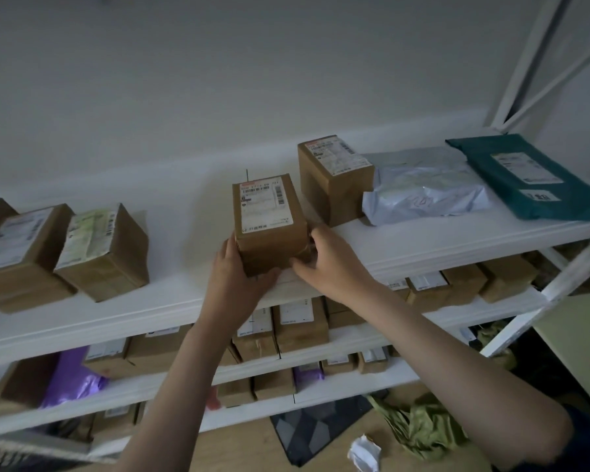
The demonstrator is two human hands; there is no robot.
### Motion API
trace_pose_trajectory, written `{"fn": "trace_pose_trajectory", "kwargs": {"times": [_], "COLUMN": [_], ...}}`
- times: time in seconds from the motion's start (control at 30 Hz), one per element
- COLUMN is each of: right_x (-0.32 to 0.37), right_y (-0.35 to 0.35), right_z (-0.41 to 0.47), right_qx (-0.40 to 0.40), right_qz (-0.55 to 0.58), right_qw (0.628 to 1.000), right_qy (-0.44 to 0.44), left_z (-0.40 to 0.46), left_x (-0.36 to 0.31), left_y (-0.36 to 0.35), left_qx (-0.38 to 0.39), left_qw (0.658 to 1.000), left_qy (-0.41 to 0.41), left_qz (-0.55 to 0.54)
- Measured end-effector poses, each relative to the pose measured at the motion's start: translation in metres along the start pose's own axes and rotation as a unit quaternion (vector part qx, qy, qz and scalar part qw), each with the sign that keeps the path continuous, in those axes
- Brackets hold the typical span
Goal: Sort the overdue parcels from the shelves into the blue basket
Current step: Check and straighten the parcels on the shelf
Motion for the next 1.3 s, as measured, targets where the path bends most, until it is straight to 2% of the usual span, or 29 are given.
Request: {"fn": "trace_pose_trajectory", "kwargs": {"times": [0.2, 0.37, 0.47, 0.57, 0.73, 0.93, 1.3], "right_x": [0.01, 0.015, 0.02, 0.025, 0.035, 0.047, 0.046], "right_y": [-0.003, -0.003, -0.007, -0.012, -0.009, -0.009, -0.015], "right_z": [-0.045, -0.026, -0.021, -0.024, -0.036, -0.045, -0.045], "right_qx": [0.013, 0.027, 0.023, 0.005, -0.056, -0.085, -0.061], "right_qz": [0.005, -0.037, -0.04, -0.032, 0.008, -0.01, 0.011], "right_qw": [1.0, 0.999, 0.999, 0.999, 0.99, 0.98, 0.985], "right_qy": [0.01, 0.012, 0.017, 0.031, 0.131, 0.181, 0.161], "left_z": [-0.045, -0.028, -0.02, -0.024, -0.047, -0.059, -0.063], "left_x": [0.021, 0.017, 0.013, 0.013, 0.001, 0.001, 0.006], "left_y": [0.016, 0.029, 0.033, 0.035, 0.05, 0.064, 0.065], "left_qx": [0.001, 0.012, 0.012, -0.015, -0.089, -0.141, -0.125], "left_qw": [0.998, 0.993, 0.993, 0.994, 0.985, 0.973, 0.978], "left_qy": [-0.052, -0.111, -0.101, -0.098, -0.144, -0.184, -0.165], "left_qz": [-0.038, 0.047, 0.051, 0.034, -0.039, 0.009, 0.002]}}
Point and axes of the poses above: each hand's wrist, its own z-axis towards the middle knuckle, its own y-axis out of the back of the hand, x = y × z, the point moved 2 cm from there along z, towards the middle knuckle, and after that the axes turned 13 degrees about z, right-handed, at the moved point
